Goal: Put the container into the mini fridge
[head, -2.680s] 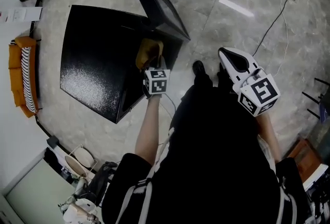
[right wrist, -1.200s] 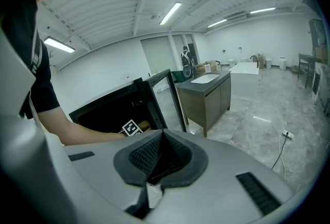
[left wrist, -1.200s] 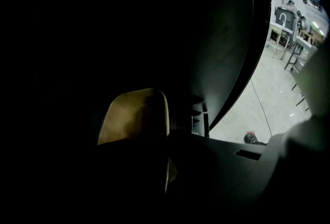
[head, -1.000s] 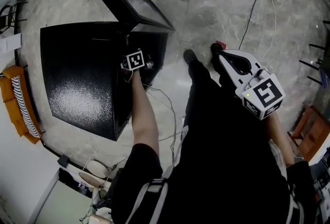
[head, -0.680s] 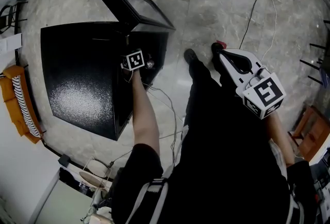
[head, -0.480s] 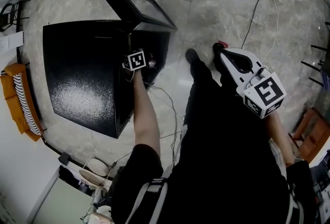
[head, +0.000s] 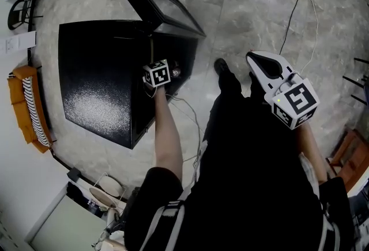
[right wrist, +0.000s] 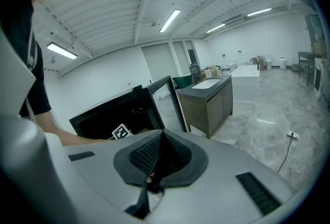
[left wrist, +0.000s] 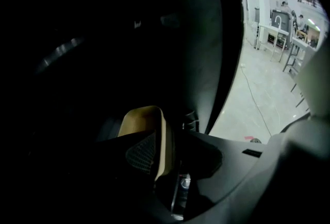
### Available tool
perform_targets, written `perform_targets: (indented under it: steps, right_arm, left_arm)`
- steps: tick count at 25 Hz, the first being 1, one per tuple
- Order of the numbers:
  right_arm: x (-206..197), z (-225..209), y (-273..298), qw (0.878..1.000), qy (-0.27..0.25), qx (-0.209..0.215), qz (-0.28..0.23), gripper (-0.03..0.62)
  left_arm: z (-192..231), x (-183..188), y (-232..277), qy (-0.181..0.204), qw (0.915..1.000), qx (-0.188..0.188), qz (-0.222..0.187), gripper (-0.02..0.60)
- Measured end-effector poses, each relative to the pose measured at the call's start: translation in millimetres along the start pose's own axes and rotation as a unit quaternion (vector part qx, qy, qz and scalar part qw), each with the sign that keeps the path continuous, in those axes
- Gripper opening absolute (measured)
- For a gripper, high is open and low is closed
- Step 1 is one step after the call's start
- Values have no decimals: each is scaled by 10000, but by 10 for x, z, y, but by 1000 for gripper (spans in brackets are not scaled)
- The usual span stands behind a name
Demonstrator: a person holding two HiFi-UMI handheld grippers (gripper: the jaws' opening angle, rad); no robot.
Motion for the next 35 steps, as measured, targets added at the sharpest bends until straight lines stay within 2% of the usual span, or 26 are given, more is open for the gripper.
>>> perform_targets:
  steps: [5,9,15,18,20,24,27,32,35]
  right_arm:
    - [92,-152,-47,9998,13,131,-149,18]
    - [189,-363,-194,9991,-50,326,-269,18]
    - [276,-887,-676,9977,-74,479,-484,18]
    - [321,-1222,-956,9972,-23,477,-578,18]
    - [353,-1425,-1136,9967,-10,469,-667,18]
    - [365,-1774,-1548,9953,23,487,-832,18]
    - [405,-1983,-1876,9944,-50,562,-894,18]
    - [441,-2199,-2262,9926,-105,852,-864,18]
    - [482,-2207,-2358,9894,-111,1148,-879,18]
  left_arm:
    - [-227,175,-444,-372,9984,161,-403,106]
    - [-580,301,-763,-573,9965,249,-547,76]
    - [-1341,650,-1189,-624,9945,285,-786,44]
    - [-1802,918,-1349,-477,9946,270,-886,38]
    - [-2088,1095,-1444,-599,9934,150,-965,35]
    - [-2647,1468,-1704,-1016,9862,-130,-1298,34]
    - [-3072,1831,-1994,-1241,9756,-469,-1750,34]
    - [-3662,2341,-2572,-817,9672,-670,-2309,34]
    - [-3836,2514,-2945,-911,9573,-735,-2644,34]
Point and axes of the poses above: the fingertips, and each gripper's own axes: y forward along the fingers, z to its left, x out of its top, the point moved 8 cm from there along -y, backward along the fingers, and after that the axes turned 10 degrees about -z, right-handed, at the moved point
